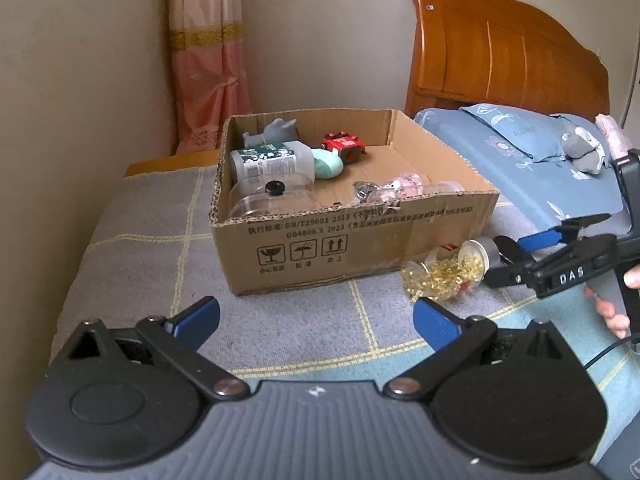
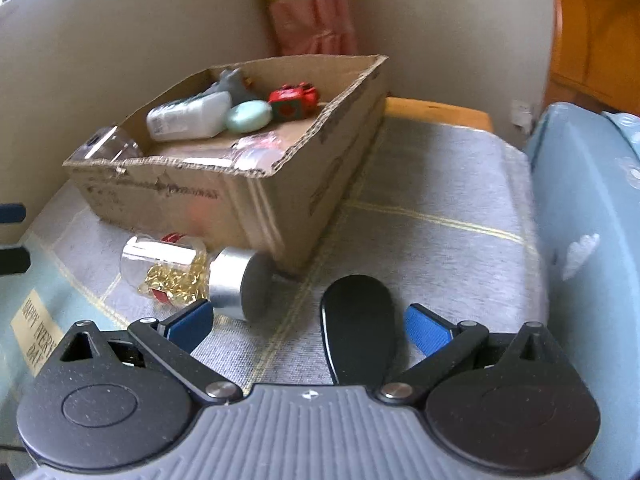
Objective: Organize rigid objects
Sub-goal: 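Move the left gripper to the clear capsule bottle while the right gripper approaches the black oval object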
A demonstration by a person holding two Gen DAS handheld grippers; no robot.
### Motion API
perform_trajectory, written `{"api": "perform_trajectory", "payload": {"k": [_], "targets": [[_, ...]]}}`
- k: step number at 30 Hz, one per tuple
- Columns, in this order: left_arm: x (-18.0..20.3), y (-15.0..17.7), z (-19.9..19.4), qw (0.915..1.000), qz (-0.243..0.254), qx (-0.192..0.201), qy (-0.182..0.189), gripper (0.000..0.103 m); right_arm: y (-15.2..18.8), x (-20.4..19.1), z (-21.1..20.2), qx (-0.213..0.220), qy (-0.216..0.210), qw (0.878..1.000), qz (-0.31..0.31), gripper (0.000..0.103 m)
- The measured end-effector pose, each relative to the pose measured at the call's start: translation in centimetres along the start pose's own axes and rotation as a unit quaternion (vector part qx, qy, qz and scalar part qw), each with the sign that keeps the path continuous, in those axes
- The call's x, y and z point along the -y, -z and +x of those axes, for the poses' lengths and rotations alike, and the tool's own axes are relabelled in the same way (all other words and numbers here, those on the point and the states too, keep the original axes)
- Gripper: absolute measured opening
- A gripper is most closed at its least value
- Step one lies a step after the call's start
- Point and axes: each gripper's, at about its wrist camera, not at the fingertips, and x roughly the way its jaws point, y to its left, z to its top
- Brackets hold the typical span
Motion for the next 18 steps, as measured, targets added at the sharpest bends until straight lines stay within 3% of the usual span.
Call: {"api": "perform_trajectory", "payload": {"k": [9, 18], "targets": [[1.0, -0.5, 0.8, 0.9999, 0.011, -0.004, -0.001, 0.102, 2.1, -3.6, -1.6, -0.018, -0.068, 0.996, -0.052, 0.103], [3.4, -0.8, 1.6, 0.9989, 0.043, -0.010, 0.014, 0.102, 4.6, -7.9, -3.3, -0.033, -0.104, 0.991, -0.073, 0.103]]}}
